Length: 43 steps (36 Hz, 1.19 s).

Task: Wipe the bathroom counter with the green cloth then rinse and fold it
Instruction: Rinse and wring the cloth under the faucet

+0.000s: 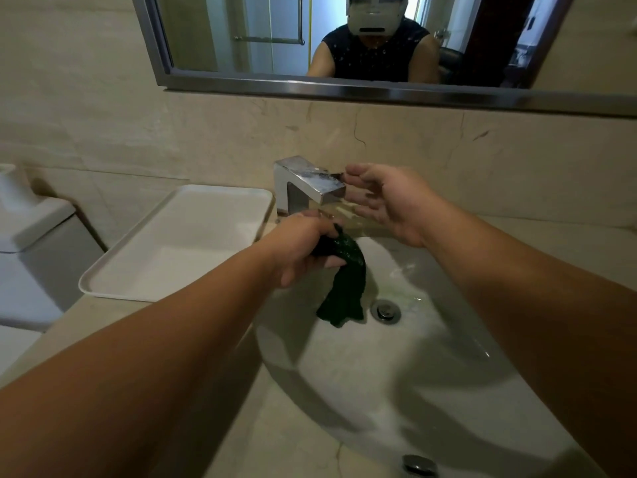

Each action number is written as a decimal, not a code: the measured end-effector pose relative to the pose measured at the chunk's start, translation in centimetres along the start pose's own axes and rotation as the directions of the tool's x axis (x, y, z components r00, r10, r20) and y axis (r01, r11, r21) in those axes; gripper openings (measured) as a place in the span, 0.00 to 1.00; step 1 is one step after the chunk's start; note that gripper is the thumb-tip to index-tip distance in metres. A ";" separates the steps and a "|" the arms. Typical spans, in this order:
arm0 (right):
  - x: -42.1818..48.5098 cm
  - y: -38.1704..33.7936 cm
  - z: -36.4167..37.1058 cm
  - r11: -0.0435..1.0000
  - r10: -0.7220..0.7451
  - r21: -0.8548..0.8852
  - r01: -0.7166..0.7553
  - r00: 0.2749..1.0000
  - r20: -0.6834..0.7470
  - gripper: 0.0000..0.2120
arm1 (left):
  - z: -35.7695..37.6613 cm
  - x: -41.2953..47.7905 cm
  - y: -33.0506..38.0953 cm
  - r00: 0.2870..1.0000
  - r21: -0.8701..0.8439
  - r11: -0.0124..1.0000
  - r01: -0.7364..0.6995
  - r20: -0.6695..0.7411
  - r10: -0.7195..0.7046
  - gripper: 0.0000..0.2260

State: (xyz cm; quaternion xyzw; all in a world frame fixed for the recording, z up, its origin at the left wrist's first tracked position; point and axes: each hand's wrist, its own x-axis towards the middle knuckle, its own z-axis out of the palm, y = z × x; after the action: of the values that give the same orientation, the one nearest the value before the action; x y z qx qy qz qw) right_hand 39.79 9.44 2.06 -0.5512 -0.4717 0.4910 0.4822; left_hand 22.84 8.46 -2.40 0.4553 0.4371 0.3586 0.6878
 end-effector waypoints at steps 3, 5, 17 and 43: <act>-2.1 1.1 -1.9 0.996 0.065 -0.058 -0.061 0.996 0.068 0.17 | 1.1 -0.3 -0.4 0.998 -0.018 0.999 0.047 0.047 -0.046 0.06; -4.1 2.4 -3.5 0.986 0.147 -0.108 -0.131 0.976 0.158 0.13 | 2.0 -0.6 -0.7 0.992 0.000 0.999 0.053 0.111 -0.052 0.07; -11.3 8.2 -10.9 0.834 0.369 -0.472 -0.287 0.925 0.089 0.17 | 7.7 -2.5 0.9 0.983 0.154 0.980 -0.125 0.151 0.101 0.07; -16.3 2.1 -12.0 0.554 -0.341 -0.795 0.248 0.939 0.055 0.34 | 12.1 -2.7 -0.4 0.928 0.195 0.962 0.192 0.284 -0.243 0.10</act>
State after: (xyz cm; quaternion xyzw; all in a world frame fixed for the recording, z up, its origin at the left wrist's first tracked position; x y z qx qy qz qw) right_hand 50.69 -7.76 2.03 -0.6450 -0.6986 0.1142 0.2880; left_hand 33.14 2.15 0.41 0.5086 0.4016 0.1683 0.7428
